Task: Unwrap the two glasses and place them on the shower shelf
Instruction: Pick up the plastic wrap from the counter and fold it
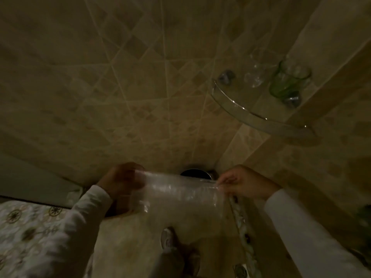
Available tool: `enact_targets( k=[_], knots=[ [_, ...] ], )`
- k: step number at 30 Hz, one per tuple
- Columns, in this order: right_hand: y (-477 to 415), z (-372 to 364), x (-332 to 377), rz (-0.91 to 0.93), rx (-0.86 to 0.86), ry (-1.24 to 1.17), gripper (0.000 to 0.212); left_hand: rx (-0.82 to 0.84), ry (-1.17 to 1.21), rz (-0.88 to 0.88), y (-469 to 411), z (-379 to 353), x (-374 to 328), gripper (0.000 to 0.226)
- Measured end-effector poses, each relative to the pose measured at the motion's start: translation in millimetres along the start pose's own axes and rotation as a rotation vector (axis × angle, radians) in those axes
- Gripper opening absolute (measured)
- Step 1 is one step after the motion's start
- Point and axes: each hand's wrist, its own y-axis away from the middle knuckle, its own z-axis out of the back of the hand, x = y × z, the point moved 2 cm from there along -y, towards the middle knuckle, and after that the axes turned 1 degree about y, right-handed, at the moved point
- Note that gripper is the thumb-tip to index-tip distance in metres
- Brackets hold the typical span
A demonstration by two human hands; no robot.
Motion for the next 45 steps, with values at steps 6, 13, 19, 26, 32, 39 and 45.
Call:
enact_targets(
  k=[6, 13, 19, 26, 32, 39, 45],
  knots=[
    [-45.3, 0.6, 64.8, 0.161, 0.058, 0.349, 0.021, 0.341, -0.876, -0.154, -31.6, -41.2, -50.6, 0.066],
    [-86.9, -23.5, 73.4, -0.054, -0.459, -0.123, 0.114, -0.116, 0.379, 0.154, -43.3, -46.7, -25.3, 0.014],
    [-116.8, -92.7, 52.5, -0.151, -0.189, -0.42, 0.044, -0.123, 0.706, 0.245, -49.4, -50.4, 7.2, 0.017],
    [-151.4, -96.7, 46.4, 0.02, -0.145, -0.37, 0.027, -0.141, 0.808, 0.102, -50.4, -13.5, 47.0, 0.03],
    [-201.6, -103.3, 19.4, 0.176, -0.194, -0.079, 0.038, -0.177, 0.863, 0.403, -62.8, -20.7, 85.7, 0.043],
    [-259.0, -145.4, -78.9, -0.375, 0.144, -0.637, 0.056, -0.567, 0.839, 0.269, -112.4, -56.7, 163.6, 0.03],
    [-305.8, -177.1, -176.2, -0.432, 0.056, -0.461, 0.023, -0.64, 0.947, 0.429, -154.9, -118.4, 267.9, 0.025]
  ],
)
